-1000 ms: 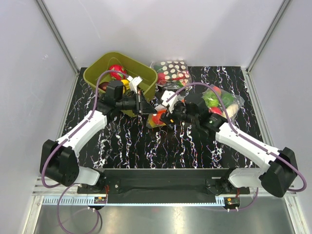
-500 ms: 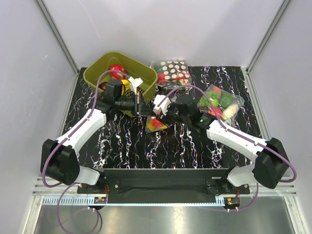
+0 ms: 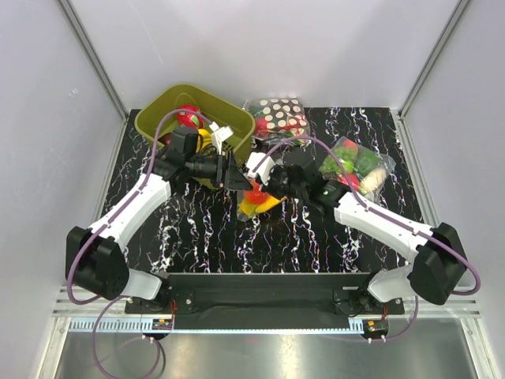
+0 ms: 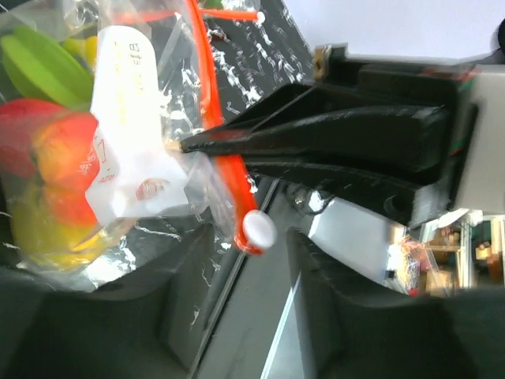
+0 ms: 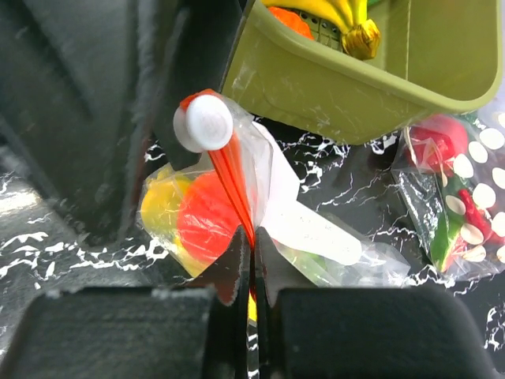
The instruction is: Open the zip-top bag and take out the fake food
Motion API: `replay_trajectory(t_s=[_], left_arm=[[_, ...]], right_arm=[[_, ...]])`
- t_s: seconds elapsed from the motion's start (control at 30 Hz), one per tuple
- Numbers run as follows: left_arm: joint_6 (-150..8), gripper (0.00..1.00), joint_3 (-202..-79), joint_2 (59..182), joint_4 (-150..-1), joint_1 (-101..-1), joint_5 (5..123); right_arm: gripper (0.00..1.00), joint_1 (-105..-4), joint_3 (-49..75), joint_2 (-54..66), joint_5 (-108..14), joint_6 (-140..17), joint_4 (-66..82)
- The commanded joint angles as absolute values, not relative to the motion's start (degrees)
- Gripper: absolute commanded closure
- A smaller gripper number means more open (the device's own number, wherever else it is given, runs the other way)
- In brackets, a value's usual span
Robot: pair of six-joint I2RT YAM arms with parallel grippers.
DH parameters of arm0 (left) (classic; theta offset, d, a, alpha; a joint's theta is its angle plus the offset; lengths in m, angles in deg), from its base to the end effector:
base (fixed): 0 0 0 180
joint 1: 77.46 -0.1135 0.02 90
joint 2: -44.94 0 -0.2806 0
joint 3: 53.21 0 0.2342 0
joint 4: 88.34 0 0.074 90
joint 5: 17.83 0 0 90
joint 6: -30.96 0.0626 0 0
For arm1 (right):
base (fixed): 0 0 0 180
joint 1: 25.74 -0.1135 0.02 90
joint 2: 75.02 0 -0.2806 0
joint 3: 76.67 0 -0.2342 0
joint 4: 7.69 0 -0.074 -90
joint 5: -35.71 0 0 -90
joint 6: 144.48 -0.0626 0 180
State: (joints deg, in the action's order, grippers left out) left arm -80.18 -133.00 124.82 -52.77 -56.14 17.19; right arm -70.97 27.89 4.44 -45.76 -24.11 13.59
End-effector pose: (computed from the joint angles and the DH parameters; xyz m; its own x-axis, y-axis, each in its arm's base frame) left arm 0.2554 -0.1547 0.3253 -0.8053 0.0921 -0.5856 0.5769 0.3494 -0.7383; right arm 0.2224 0.2374 0.3149 0.1430 -0.5658 -0.8121 -0.8394 0.3654 -0.4024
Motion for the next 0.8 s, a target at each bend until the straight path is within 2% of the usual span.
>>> replay_trajectory(t_s=[0.0, 0.2, 0.37, 0.77], left_arm=[[-76.4, 0.32, -134.1, 120.7, -53.2, -56.0, 18.9], [-72.8, 0.09, -126.7, 108.8, -63.1, -55.9, 28.0], [-69.3, 0.08, -125.8, 106.2, -61.8, -54.6, 37.9], [-69.0, 0.05, -124.0, 107.6, -64.4, -50.9, 41.6]], right_arm=[[1.00, -70.7, 22.4, 2.3, -45.0, -25.8, 15.7], [1.00, -70.5, 17.7, 2.8, -43.4, -29.2, 21.3], [1.00, -70.0, 15.9, 1.9, -40.2, -31.5, 23.0], [1.00, -69.4, 12.5, 0.0, -32.4, -36.6, 25.6]])
